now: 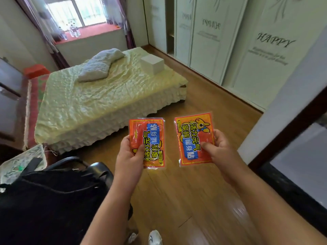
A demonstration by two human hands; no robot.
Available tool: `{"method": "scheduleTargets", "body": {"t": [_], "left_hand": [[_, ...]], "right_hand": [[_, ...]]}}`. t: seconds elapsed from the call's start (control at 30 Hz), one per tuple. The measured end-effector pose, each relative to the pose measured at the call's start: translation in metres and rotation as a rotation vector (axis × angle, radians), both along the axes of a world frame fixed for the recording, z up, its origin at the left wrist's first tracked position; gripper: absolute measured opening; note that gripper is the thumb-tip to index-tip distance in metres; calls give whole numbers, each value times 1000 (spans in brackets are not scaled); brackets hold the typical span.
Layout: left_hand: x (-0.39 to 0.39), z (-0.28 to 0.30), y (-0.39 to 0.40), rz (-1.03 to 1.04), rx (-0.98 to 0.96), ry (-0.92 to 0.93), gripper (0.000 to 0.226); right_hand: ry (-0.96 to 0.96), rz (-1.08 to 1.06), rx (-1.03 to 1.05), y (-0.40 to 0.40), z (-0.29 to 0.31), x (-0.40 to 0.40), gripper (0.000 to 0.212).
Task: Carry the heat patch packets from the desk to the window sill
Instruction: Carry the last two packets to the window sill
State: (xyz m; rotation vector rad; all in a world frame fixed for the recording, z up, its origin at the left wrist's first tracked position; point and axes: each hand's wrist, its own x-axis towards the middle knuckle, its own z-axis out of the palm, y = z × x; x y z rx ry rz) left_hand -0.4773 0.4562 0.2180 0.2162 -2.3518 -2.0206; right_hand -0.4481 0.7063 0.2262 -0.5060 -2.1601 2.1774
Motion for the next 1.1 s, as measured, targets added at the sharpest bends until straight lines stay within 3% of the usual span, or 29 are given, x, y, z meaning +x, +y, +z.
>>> {"method": "scheduleTargets", "body": {"t": [0.27, 0.6, 1.1], "left_hand": [[-97, 10, -8, -138, 50, 34, 33], [-156, 4, 9, -318, 48, 0, 28], [-254, 4, 114, -280, -61, -4, 31]], "right_hand": [[12, -197, 29, -10, 15, -48, 23], [-27, -343, 85, -15, 6, -78, 23], [-55, -348, -74, 98, -18, -196, 28]]}}
